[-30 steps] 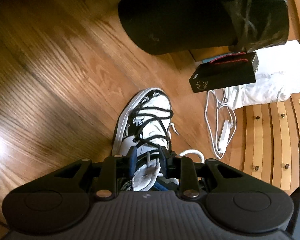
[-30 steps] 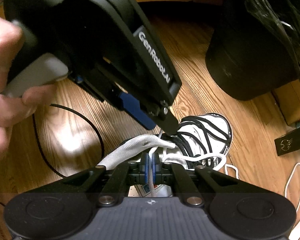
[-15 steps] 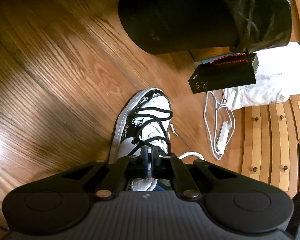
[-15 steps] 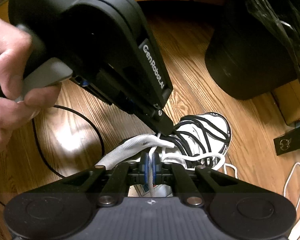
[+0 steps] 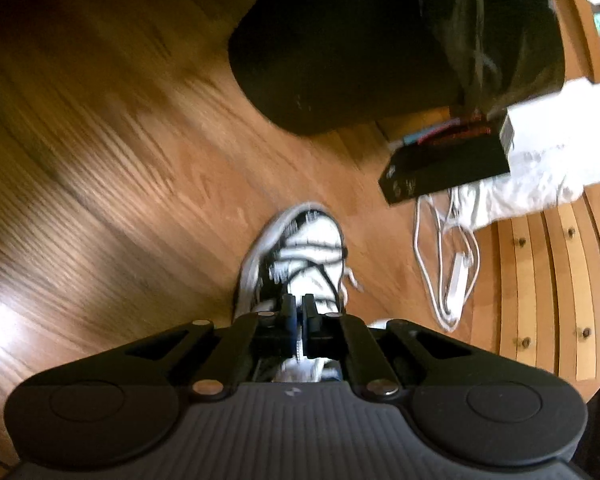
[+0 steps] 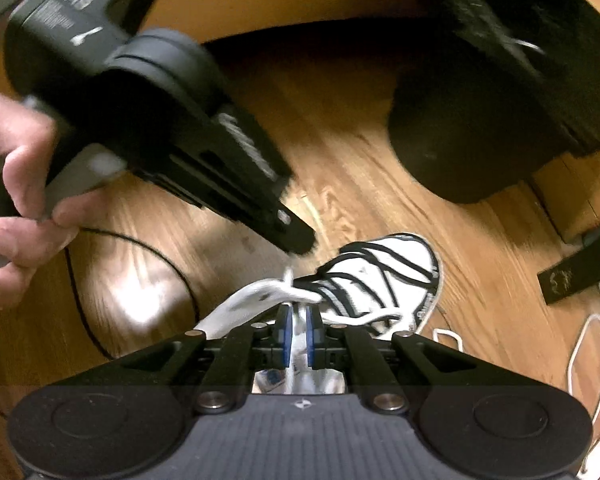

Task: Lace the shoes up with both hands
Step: 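Pull the white lace up through the eyelet with the left tool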

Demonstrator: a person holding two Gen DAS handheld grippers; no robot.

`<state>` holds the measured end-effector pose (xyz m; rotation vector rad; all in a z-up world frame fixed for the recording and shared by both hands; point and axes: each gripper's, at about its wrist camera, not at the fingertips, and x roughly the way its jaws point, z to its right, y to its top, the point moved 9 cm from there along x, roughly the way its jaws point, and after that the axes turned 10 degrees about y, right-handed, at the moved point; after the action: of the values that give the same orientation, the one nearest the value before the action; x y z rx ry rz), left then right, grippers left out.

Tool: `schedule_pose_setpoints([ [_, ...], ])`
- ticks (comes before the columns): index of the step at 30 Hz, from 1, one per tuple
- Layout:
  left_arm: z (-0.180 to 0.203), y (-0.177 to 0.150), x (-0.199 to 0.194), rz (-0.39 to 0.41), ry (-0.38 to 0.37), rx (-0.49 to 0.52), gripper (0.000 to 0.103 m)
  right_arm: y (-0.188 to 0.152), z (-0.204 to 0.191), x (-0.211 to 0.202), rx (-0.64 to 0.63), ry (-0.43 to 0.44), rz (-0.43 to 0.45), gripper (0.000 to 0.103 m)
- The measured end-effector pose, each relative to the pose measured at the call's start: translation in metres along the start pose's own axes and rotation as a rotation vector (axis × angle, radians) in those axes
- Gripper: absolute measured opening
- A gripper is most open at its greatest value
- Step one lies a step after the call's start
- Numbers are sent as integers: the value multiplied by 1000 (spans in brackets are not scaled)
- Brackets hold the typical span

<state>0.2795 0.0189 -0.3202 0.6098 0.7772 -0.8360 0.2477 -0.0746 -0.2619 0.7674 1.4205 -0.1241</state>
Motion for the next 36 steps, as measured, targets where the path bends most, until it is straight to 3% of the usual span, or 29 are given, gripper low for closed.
schedule_pose_setpoints([
  [16,16,34,-39,116,-29,11,3,-3,60,-37,269,-78,120,10],
  [36,61,74,-112,371,22,247,3,-8,51,-36,229,-58,95,12],
])
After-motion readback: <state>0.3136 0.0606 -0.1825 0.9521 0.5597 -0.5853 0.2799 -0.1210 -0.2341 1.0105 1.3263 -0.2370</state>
